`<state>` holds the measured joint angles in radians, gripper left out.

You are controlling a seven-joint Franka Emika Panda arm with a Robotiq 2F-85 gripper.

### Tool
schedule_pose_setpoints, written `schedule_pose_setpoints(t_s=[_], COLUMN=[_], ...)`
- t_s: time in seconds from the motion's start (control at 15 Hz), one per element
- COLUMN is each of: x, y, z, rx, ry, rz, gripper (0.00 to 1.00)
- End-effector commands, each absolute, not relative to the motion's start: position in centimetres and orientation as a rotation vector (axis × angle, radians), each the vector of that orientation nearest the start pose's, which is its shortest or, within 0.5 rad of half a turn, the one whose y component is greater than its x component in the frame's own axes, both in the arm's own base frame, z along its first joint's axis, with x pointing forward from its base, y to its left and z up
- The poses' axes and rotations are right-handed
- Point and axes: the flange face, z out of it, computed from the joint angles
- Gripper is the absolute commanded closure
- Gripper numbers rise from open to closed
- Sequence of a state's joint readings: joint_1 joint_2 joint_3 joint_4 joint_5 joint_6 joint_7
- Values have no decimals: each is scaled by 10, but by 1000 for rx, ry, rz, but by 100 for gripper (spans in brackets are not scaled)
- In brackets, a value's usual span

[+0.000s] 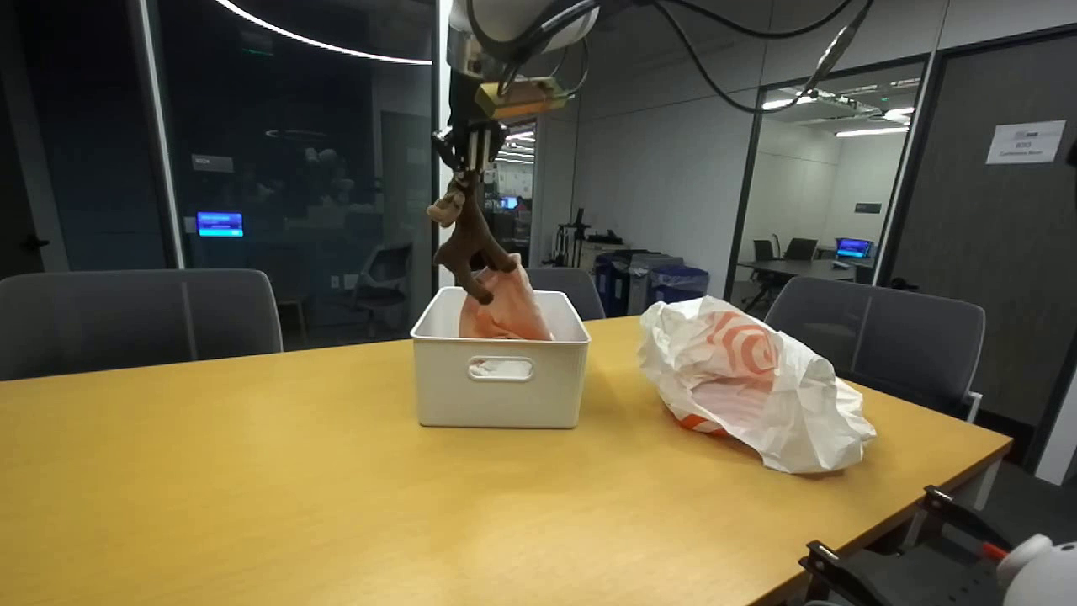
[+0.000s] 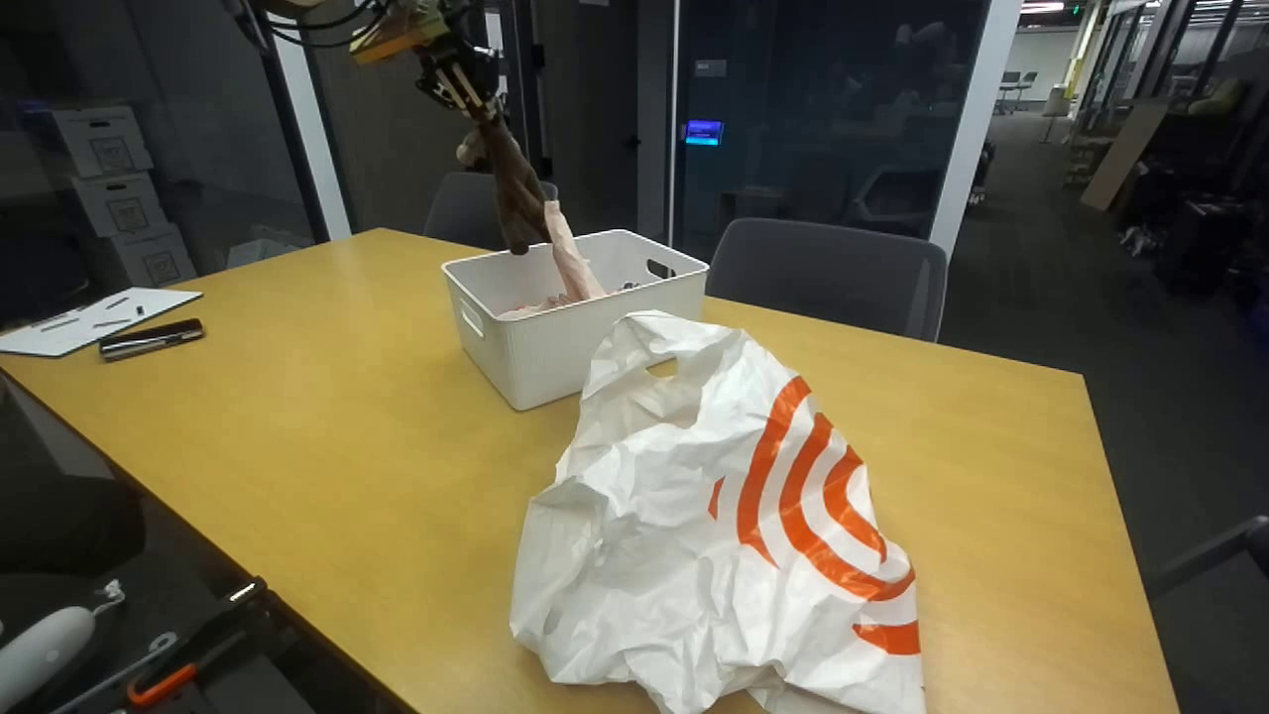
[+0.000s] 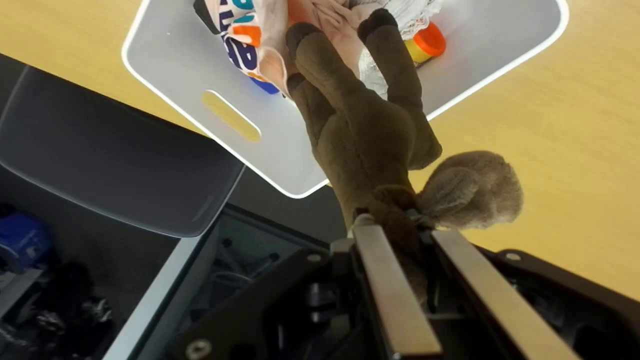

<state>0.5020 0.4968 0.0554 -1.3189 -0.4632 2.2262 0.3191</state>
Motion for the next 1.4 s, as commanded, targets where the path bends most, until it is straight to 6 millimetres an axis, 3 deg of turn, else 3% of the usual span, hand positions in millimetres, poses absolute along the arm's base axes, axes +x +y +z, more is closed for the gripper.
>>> schedule_pose_setpoints(t_s=[0.0, 0.2, 0.4, 0.6, 1.0, 1.33], x=[574, 533, 497, 474, 454, 433], y=[379, 383, 367, 329, 228, 178], z=[531, 545, 541, 521, 488, 463], rx=[-3102, -3067, -3118, -3183, -3181, -3088], ry=[-415, -163, 87, 360, 962, 1342], rz=[-979, -999, -1028, -1018, -926, -878], gripper=[91, 91, 91, 91, 91, 91])
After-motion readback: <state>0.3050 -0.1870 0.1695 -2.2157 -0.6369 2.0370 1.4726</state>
